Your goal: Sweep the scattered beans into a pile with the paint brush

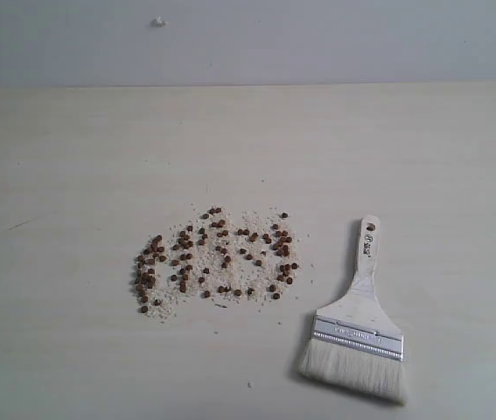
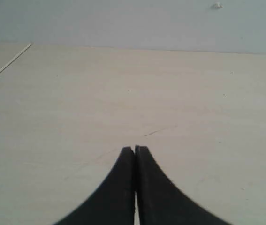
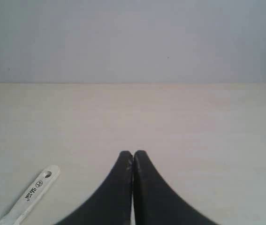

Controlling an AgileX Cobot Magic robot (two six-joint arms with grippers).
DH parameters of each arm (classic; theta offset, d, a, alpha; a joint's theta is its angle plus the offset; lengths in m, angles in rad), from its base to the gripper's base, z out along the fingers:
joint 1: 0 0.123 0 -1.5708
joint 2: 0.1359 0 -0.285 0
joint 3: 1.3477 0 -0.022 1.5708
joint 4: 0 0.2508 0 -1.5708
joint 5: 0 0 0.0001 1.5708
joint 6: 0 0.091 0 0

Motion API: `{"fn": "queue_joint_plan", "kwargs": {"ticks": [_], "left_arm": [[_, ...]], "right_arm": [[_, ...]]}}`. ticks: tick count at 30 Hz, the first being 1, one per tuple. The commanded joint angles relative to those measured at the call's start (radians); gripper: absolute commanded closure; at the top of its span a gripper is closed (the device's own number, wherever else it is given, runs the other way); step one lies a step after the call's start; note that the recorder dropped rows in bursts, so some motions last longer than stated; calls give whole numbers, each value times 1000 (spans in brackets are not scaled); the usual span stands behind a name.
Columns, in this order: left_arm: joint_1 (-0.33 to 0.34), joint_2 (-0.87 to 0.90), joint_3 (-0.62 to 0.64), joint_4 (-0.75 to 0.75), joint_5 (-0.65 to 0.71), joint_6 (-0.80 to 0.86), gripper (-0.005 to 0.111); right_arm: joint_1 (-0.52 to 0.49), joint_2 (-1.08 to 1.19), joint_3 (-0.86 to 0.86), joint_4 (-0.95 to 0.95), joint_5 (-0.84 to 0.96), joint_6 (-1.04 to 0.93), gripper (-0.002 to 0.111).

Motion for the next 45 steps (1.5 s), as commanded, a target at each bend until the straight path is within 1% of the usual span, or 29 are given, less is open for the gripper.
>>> {"fn": "queue_joint_plan", "kwargs": {"ticks": [1, 9, 12, 14, 17, 23, 27, 28, 29, 30, 31, 32, 33, 34, 35, 36, 38, 40, 41, 42, 43, 44, 45], "left_arm": [[-5, -8, 2, 5, -4, -9, 107], [-5, -8, 2, 5, -4, -9, 107], [-5, -8, 2, 5, -4, -9, 107], [-5, -8, 2, 5, -4, -9, 107], [-5, -8, 2, 5, -4, -9, 107], [-5, -8, 2, 5, -4, -9, 107], [-5, -8, 2, 5, -4, -9, 107], [-5, -8, 2, 5, -4, -9, 107], [-5, -8, 2, 5, -4, -9, 107], [-5, -8, 2, 5, -4, -9, 107], [-5, -8, 2, 5, -4, -9, 107], [-5, -8, 2, 5, -4, -9, 107], [-5, -8, 2, 5, -4, -9, 107], [-5, -8, 2, 5, -4, -9, 107], [-5, -8, 2, 5, -4, -9, 107], [-5, -8, 2, 5, -4, -9, 107], [-5, -8, 2, 5, -4, -9, 107], [-5, -8, 2, 5, -4, -9, 107], [-5, -8, 2, 5, -4, -9, 107], [-5, -8, 2, 5, -4, -9, 107], [-5, -8, 2, 5, -4, -9, 107], [-5, -8, 2, 5, -4, -9, 107], [-5, -8, 2, 5, -4, -9, 107]], "right_arm": [[-7, -7, 4, -1, -8, -5, 108], [-7, -7, 4, -1, -12, -8, 108], [-7, -7, 4, 0, -77, -8, 108], [-7, -7, 4, 62, -141, 21, 108], [-7, -7, 4, 236, -206, 85, 108], [-7, -7, 4, 334, -288, 85, 108], [-7, -7, 4, 498, -288, 85, 108], [-5, -7, 4, 619, -218, 93, 108], [-5, -7, 4, 636, -140, 69, 108], [-5, -7, -40, 677, -50, -25, 108], [-5, -7, -60, 716, -34, -69, 108], [-5, 14, -117, 778, 10, -172, 108], [-5, 32, -146, 781, 28, -190, 108], [-5, 93, -226, 776, 69, -190, 108], [-5, 126, -261, 773, 86, -196, 108], [-5, 226, -351, 755, 129, -237, 108], [-5, 413, -507, 741, 284, -331, 108], [-5, 598, -660, 696, 454, -342, 108], [-5, 725, -764, 620, 556, -322, 108], [-5, 773, -802, 580, 596, -294, 108], [-5, 893, -888, 469, 694, -222, 108], [-5, 949, -924, 411, 739, -191, 108], [-5, 1049, -973, 294, 808, -121, 108]]}}
